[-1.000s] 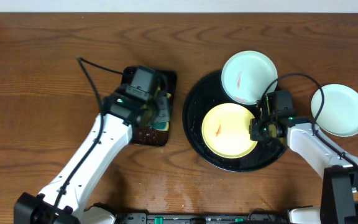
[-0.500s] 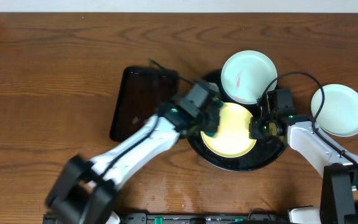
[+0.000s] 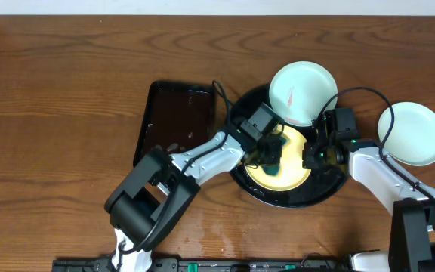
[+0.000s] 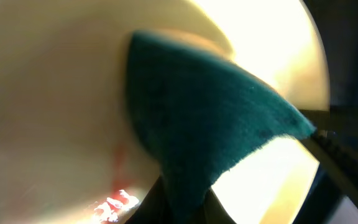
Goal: Clean dirty plates on tray and stack at the side
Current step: 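Scrub the yellow plate with the sponge while the right gripper holds it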
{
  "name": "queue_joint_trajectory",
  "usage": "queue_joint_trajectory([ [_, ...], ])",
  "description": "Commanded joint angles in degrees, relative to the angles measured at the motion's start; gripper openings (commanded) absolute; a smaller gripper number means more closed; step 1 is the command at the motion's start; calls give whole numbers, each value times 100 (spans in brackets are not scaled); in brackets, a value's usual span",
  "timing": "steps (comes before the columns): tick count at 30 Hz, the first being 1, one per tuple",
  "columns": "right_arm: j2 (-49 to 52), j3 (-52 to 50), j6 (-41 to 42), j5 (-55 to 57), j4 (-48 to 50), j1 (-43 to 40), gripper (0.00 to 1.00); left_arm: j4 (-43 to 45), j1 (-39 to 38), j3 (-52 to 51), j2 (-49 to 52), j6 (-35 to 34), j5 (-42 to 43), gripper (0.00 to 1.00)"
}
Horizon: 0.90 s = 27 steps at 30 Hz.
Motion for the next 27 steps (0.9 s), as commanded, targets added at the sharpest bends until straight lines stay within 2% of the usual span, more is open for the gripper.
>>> queue_joint_trajectory([
  [1, 321, -190, 11, -46, -136, 50, 1, -1110, 466, -72, 444, -103, -1858, 7],
  [6, 321, -190, 11, -44, -133, 48, 1, -2072, 549, 378, 444, 39, -2992, 7],
  [10, 321, -190, 9, -44, -136, 48, 1, -2057, 442, 492, 444, 157, -2994, 8],
  [12, 321, -190, 9, -44, -136, 50, 1, -1910, 378, 490, 450, 155, -2662, 8],
  [15, 321, -190, 9, -44, -133, 48, 1, -1482, 339, 490, 472, 76, -1547, 8],
  [21, 321, -190, 9, -44, -133, 50, 1, -385, 299, 490, 636, -586, 431, 8],
  [27, 321, -190, 9, -44, -131, 50, 1, 2, 61, 490, 678, -723, 999, 9],
])
